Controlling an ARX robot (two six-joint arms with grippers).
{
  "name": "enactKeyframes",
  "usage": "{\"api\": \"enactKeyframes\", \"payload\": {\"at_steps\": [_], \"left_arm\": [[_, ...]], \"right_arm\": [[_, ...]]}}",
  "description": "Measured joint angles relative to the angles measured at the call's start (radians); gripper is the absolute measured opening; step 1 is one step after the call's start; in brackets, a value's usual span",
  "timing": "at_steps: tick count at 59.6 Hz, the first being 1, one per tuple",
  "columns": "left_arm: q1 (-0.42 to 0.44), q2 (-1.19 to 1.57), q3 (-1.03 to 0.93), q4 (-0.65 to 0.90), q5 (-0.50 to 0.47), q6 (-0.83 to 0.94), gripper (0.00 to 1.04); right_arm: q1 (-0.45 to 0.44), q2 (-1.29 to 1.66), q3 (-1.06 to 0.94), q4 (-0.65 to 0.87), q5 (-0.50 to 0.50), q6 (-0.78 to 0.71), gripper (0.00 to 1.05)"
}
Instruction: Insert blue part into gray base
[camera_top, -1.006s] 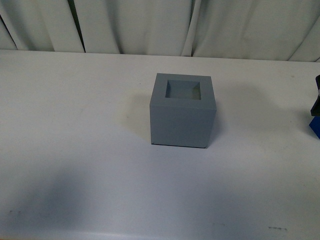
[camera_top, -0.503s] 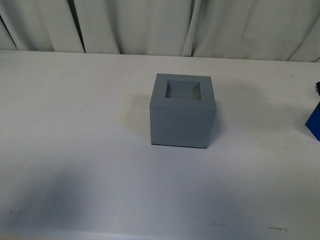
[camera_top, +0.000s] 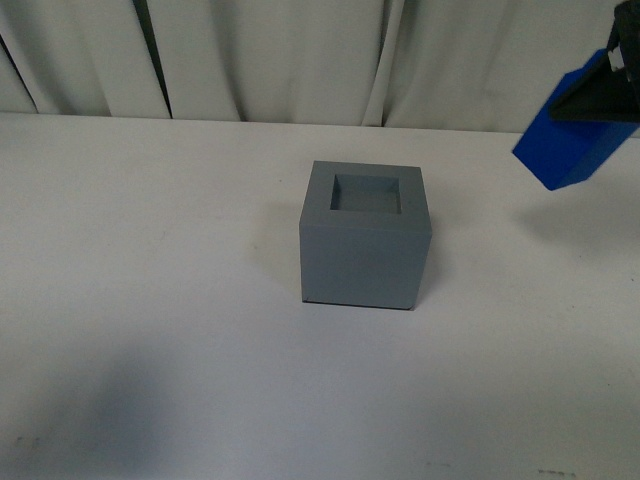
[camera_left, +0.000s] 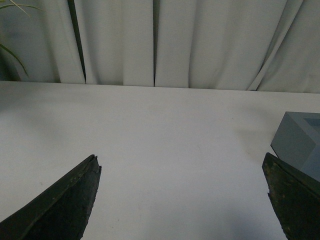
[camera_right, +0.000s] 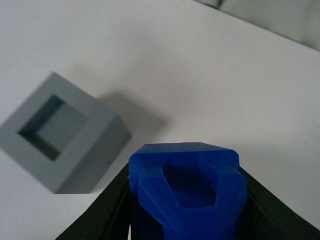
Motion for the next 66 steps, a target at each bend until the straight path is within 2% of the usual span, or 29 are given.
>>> {"api": "enactKeyframes", "payload": {"at_steps": [5, 13, 20, 37, 66], "left_arm": [[0.000, 0.000, 0.000, 0.000, 0.000, 0.000, 0.98], [0.000, 0.000, 0.000, 0.000, 0.000, 0.000, 0.98], [0.000, 0.000, 0.000, 0.000, 0.000, 0.000, 0.98], [0.000, 0.000, 0.000, 0.000, 0.000, 0.000, 0.98], [0.000, 0.000, 0.000, 0.000, 0.000, 0.000, 0.98]], "right_arm": [[0.028, -0.001, 0.042, -0.074, -0.113, -0.051, 0.48], [0.054, 0.049, 0.161, -0.202, -0.215, -0.185, 0.48], [0.063, 0.132, 0.290, -0.359, -0.214, -0.345, 0.48], [0.101, 0.247, 0.489, -0.573, -0.233, -0.554, 0.48], [0.182, 0.405, 0.703, -0.714, -0.160, -0.676, 0.48]]}}
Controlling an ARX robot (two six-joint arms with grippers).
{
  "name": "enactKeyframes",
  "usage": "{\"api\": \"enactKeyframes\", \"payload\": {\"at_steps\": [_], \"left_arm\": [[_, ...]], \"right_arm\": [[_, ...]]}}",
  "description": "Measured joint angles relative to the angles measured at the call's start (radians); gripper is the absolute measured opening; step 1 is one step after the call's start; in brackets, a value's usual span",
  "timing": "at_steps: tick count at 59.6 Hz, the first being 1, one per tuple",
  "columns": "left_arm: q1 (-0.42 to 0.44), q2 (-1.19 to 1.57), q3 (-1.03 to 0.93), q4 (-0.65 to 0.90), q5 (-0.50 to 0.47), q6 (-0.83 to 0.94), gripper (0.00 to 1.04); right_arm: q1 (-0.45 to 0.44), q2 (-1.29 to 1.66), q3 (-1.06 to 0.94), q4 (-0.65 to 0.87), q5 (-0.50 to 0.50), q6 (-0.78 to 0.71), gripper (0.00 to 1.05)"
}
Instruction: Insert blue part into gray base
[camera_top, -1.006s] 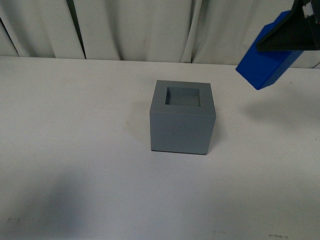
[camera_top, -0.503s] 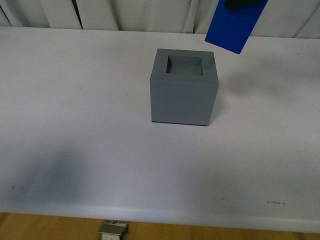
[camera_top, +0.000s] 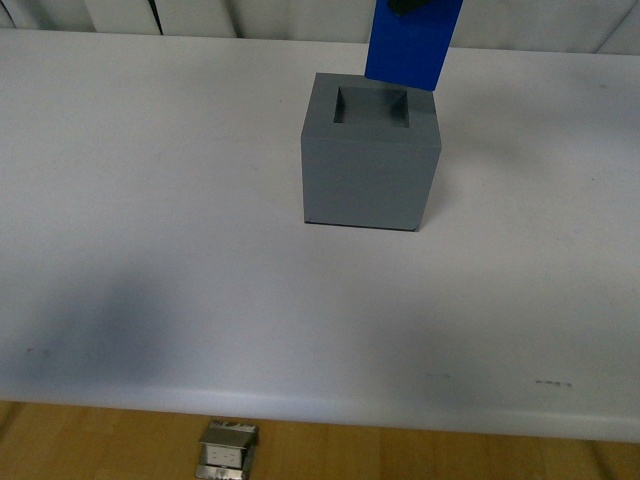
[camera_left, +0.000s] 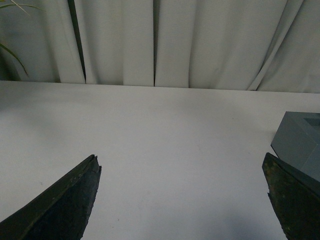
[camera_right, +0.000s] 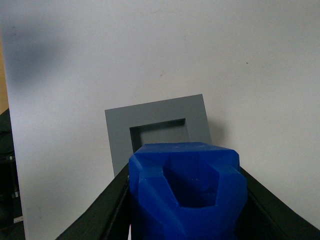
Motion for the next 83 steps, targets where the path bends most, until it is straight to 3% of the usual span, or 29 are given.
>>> {"api": "enactKeyframes", "payload": {"at_steps": [83], "left_arm": [[0.000, 0.000, 0.000, 0.000, 0.000, 0.000, 0.98]], "right_arm": [[0.067, 0.073, 0.019, 0.010, 0.059, -0.045, 0.48]]}}
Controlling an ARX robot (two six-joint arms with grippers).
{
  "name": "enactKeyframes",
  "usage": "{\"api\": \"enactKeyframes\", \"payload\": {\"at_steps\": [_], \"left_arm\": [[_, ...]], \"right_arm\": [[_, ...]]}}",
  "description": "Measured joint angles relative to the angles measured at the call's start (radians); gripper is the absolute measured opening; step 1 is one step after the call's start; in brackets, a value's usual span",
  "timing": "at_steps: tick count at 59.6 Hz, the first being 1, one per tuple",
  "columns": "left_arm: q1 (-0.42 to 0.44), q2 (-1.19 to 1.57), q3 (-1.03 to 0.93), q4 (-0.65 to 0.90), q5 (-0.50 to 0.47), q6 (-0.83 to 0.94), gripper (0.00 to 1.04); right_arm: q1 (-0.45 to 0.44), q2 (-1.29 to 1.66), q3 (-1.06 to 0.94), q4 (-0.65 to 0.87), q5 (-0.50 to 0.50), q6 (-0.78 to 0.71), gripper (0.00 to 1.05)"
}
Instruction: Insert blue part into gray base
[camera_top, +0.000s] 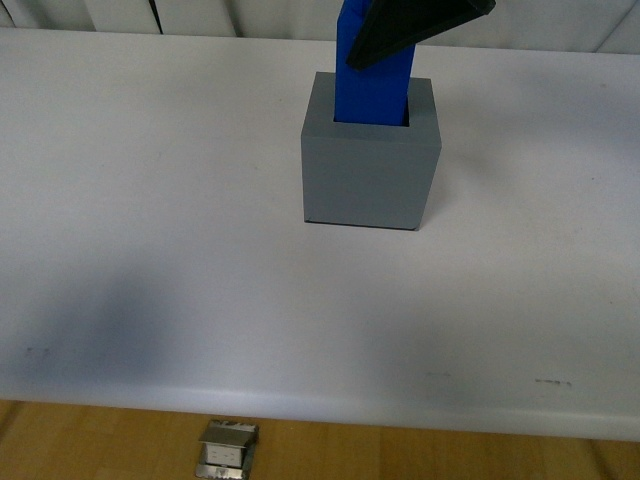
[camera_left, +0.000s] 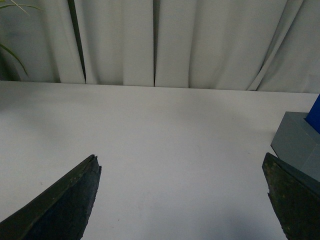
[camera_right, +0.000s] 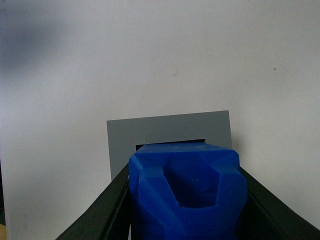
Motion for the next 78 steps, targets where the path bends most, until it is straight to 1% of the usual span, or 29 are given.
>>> {"api": "enactKeyframes", "payload": {"at_steps": [7, 12, 14, 20, 23, 26, 30, 36, 46, 50, 55, 59, 62, 63, 70, 78], "left_arm": [[0.000, 0.000, 0.000, 0.000, 0.000, 0.000, 0.98], [0.000, 0.000, 0.000, 0.000, 0.000, 0.000, 0.98], [0.000, 0.000, 0.000, 0.000, 0.000, 0.000, 0.98], [0.000, 0.000, 0.000, 0.000, 0.000, 0.000, 0.98], [0.000, 0.000, 0.000, 0.000, 0.000, 0.000, 0.98], [0.000, 0.000, 0.000, 0.000, 0.000, 0.000, 0.98], [0.000, 0.000, 0.000, 0.000, 0.000, 0.000, 0.98], [0.000, 0.000, 0.000, 0.000, 0.000, 0.000, 0.98], [0.000, 0.000, 0.000, 0.000, 0.000, 0.000, 0.98], [0.000, 0.000, 0.000, 0.000, 0.000, 0.000, 0.98], [0.000, 0.000, 0.000, 0.000, 0.000, 0.000, 0.98], [0.000, 0.000, 0.000, 0.000, 0.000, 0.000, 0.98], [0.000, 0.000, 0.000, 0.000, 0.000, 0.000, 0.98], [0.000, 0.000, 0.000, 0.000, 0.000, 0.000, 0.98], [0.000, 0.000, 0.000, 0.000, 0.000, 0.000, 0.98], [0.000, 0.000, 0.000, 0.000, 0.000, 0.000, 0.98]], "right_arm": [[0.000, 0.000, -0.001, 0.004, 0.001, 0.000, 0.48], [-0.001, 0.000, -0.001, 0.011, -0.009, 0.008, 0.65], [-0.001, 0.000, -0.001, 0.013, -0.016, 0.012, 0.69], [-0.004, 0.000, -0.002, 0.030, -0.048, 0.034, 0.85], [-0.007, -0.002, -0.006, 0.064, -0.055, 0.055, 0.94], [-0.010, -0.007, -0.013, 0.087, -0.064, 0.076, 0.98], [-0.016, -0.027, -0.039, 0.120, -0.079, 0.101, 0.95], [-0.029, -0.075, -0.093, 0.177, -0.093, 0.135, 0.96], [-0.071, -0.210, -0.236, 0.354, -0.092, 0.237, 0.96], [-0.093, -0.272, -0.308, 0.441, -0.073, 0.291, 0.96], [-0.130, -0.362, -0.432, 0.579, -0.013, 0.388, 0.96], [-0.173, -0.441, -0.568, 0.713, 0.074, 0.489, 0.96], [-0.195, -0.471, -0.628, 0.768, 0.109, 0.532, 0.96], [-0.206, -0.485, -0.657, 0.794, 0.136, 0.555, 0.96], [-0.270, -0.558, -0.808, 0.903, 0.228, 0.661, 0.96], [-0.340, -0.644, -0.954, 0.993, 0.275, 0.760, 0.96]]}}
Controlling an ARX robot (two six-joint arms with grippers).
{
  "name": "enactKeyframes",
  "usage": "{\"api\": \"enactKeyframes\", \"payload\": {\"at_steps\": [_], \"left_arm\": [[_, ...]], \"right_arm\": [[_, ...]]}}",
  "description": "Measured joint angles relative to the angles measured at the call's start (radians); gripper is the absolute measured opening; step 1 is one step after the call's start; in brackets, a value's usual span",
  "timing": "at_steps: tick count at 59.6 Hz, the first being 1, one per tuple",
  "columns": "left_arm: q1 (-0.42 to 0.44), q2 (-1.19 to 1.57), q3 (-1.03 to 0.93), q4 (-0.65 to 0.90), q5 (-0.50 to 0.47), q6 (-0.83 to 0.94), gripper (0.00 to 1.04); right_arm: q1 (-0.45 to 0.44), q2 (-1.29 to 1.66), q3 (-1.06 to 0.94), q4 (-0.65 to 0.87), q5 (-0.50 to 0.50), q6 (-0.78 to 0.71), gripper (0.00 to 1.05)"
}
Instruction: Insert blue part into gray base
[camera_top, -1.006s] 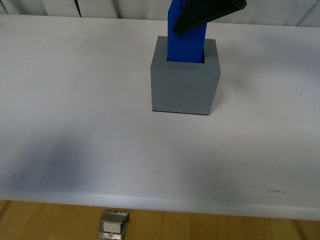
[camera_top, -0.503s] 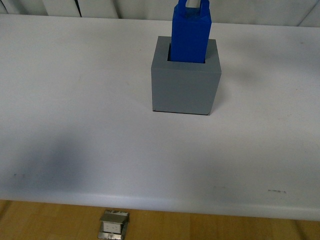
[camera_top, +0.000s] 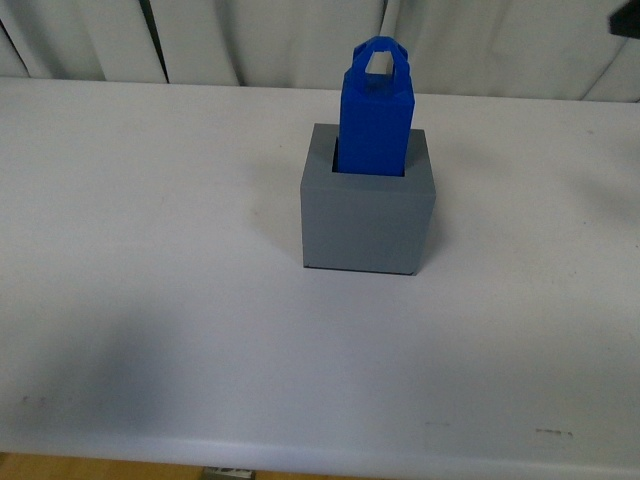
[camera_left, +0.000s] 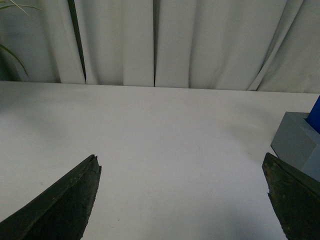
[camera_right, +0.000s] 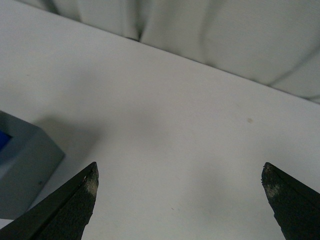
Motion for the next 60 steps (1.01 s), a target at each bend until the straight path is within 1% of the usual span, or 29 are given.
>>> {"api": "enactKeyframes", "payload": {"at_steps": [13, 23, 25, 27, 28, 31, 34, 36, 37, 39, 40, 44, 45, 47, 48, 56, 60], "left_arm": [[0.000, 0.000, 0.000, 0.000, 0.000, 0.000, 0.98], [0.000, 0.000, 0.000, 0.000, 0.000, 0.000, 0.98], [0.000, 0.000, 0.000, 0.000, 0.000, 0.000, 0.98], [0.000, 0.000, 0.000, 0.000, 0.000, 0.000, 0.98], [0.000, 0.000, 0.000, 0.000, 0.000, 0.000, 0.98], [0.000, 0.000, 0.000, 0.000, 0.000, 0.000, 0.98], [0.000, 0.000, 0.000, 0.000, 0.000, 0.000, 0.98], [0.000, 0.000, 0.000, 0.000, 0.000, 0.000, 0.98], [0.000, 0.000, 0.000, 0.000, 0.000, 0.000, 0.98], [0.000, 0.000, 0.000, 0.000, 0.000, 0.000, 0.98], [0.000, 0.000, 0.000, 0.000, 0.000, 0.000, 0.98], [0.000, 0.000, 0.000, 0.000, 0.000, 0.000, 0.98], [0.000, 0.000, 0.000, 0.000, 0.000, 0.000, 0.98], [0.000, 0.000, 0.000, 0.000, 0.000, 0.000, 0.98], [0.000, 0.000, 0.000, 0.000, 0.000, 0.000, 0.98], [0.000, 0.000, 0.000, 0.000, 0.000, 0.000, 0.98], [0.000, 0.000, 0.000, 0.000, 0.000, 0.000, 0.98]], "right_arm": [[-0.081, -0.193, -0.231, 0.115, 0.024, 0.133, 0.96], [-0.097, -0.227, -0.266, 0.126, 0.037, 0.161, 0.96], [-0.093, -0.221, -0.288, 0.192, 0.061, 0.176, 0.93], [-0.087, -0.220, -0.349, 0.357, 0.109, 0.190, 0.86], [-0.085, -0.220, -0.366, 0.399, 0.113, 0.192, 0.84], [-0.080, -0.234, -0.458, 0.592, 0.134, 0.205, 0.74], [-0.076, -0.253, -0.504, 0.672, 0.139, 0.209, 0.67], [-0.064, -0.277, -0.534, 0.711, 0.154, 0.212, 0.59], [-0.058, -0.284, -0.541, 0.715, 0.163, 0.212, 0.58], [-0.039, -0.312, -0.565, 0.725, 0.195, 0.215, 0.51], [-0.035, -0.318, -0.571, 0.726, 0.196, 0.215, 0.49], [-0.018, -0.357, -0.613, 0.726, 0.195, 0.216, 0.36], [-0.017, -0.363, -0.619, 0.726, 0.195, 0.216, 0.35], [-0.014, -0.383, -0.642, 0.725, 0.196, 0.216, 0.27], [-0.014, -0.388, -0.647, 0.724, 0.196, 0.216, 0.26], [-0.014, -0.468, -0.708, 0.706, 0.196, 0.216, 0.01], [-0.014, -0.503, -0.730, 0.692, 0.196, 0.217, 0.01]]}}
